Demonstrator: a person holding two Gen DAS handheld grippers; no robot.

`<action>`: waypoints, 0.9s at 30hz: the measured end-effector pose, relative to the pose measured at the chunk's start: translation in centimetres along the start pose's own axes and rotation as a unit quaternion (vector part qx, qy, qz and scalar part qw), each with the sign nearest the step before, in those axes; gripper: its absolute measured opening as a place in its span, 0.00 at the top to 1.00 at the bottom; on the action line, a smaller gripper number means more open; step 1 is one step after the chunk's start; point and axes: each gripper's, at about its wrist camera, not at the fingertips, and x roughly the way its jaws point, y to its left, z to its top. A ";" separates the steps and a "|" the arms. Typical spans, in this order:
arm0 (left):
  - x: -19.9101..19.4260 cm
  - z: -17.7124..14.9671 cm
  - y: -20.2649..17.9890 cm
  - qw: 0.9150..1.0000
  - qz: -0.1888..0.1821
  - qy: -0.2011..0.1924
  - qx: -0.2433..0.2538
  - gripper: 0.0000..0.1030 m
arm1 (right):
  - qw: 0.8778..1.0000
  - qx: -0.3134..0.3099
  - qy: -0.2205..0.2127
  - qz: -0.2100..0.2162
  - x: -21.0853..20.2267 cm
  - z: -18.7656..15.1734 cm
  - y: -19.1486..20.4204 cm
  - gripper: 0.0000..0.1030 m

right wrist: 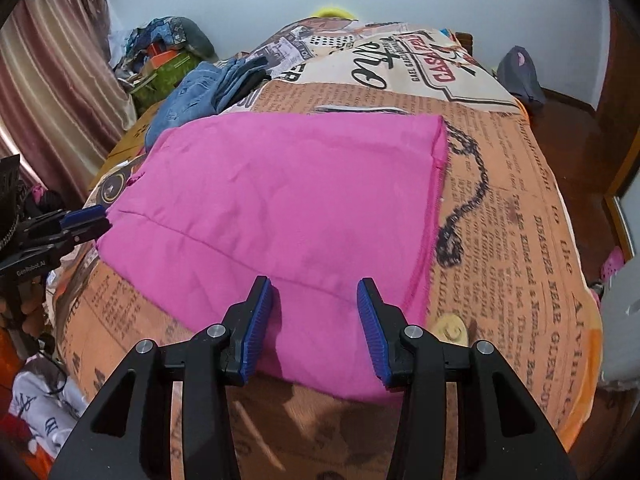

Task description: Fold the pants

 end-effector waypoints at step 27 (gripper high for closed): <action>-2.9 -2.3 1.2 0.988 -0.082 0.006 -0.128 0.19 | 0.995 -0.039 -0.092 -0.007 -4.8 1.5 4.6 0.56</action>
